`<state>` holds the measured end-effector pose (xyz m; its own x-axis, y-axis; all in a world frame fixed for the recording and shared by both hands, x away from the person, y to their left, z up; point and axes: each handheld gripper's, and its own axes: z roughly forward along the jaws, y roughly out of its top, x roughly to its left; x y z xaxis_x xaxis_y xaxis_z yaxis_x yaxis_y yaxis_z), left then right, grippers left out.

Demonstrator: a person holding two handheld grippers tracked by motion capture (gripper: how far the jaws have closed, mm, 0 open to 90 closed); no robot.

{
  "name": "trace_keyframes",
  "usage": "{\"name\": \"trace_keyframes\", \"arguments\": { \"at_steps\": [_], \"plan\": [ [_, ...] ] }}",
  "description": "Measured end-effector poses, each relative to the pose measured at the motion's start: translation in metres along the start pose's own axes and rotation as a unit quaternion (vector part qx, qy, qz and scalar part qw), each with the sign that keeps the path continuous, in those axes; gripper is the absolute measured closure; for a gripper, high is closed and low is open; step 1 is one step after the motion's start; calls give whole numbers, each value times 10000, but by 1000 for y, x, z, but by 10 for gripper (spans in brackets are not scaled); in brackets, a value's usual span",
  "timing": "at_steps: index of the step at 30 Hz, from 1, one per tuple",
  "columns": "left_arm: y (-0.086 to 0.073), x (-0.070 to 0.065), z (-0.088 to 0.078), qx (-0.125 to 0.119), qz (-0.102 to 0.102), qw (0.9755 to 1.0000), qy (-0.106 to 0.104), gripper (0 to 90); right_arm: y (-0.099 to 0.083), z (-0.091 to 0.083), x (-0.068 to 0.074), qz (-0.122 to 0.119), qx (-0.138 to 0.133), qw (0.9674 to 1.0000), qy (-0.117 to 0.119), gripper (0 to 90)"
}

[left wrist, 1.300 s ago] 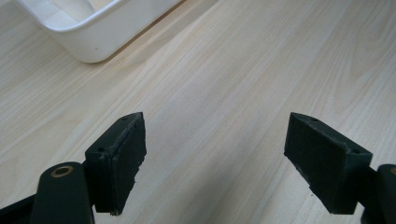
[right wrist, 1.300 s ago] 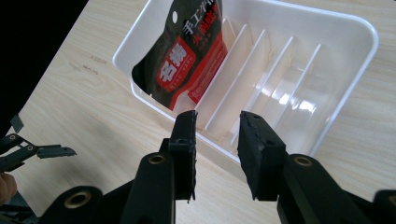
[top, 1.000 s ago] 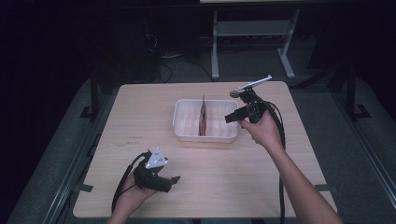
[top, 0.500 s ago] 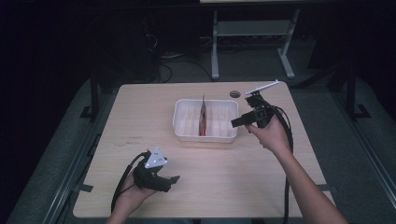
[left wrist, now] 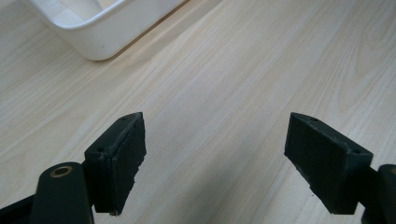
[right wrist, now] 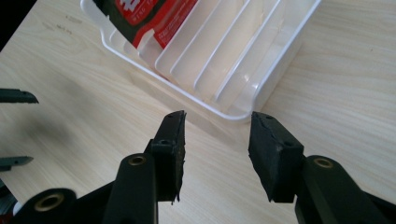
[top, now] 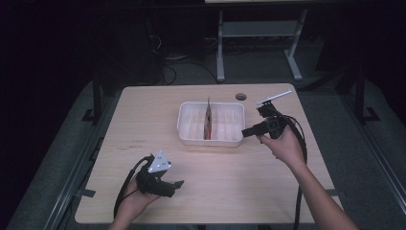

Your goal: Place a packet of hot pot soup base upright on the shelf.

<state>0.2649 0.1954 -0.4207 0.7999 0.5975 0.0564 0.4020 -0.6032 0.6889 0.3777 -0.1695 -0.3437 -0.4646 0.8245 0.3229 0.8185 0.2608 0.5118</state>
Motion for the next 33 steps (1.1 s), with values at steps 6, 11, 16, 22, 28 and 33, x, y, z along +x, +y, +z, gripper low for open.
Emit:
{"name": "trace_keyframes", "arguments": {
  "at_steps": [6, 11, 16, 22, 28, 33],
  "plan": [
    [0, 0, 0, -2, -8, 10000, -10, 201, -15, -1, -1, -75, -1, 10000, 7, 533],
    [0, -1, 1, 0, -20, 10000, -6, 201, -30, -1, -3, -107, 25, 9999, -8, 529],
    [0, -1, 1, 14, -9, 10000, -11, 200, -45, -1, -5, -146, 74, 9999, -25, 522],
    [-1, -2, 2, 17, -15, 10000, -2, 197, -66, 0, -8, -173, 78, 9998, -3, 517],
    [-1, -2, 2, 32, -3, 10000, 14, 196, -84, -3, -12, -140, -13, 9999, 49, 513],
    [-2, -1, 2, 35, -1, 10000, 16, 196, -102, -6, -15, -111, -51, 9999, 31, 510]
  ]
}}
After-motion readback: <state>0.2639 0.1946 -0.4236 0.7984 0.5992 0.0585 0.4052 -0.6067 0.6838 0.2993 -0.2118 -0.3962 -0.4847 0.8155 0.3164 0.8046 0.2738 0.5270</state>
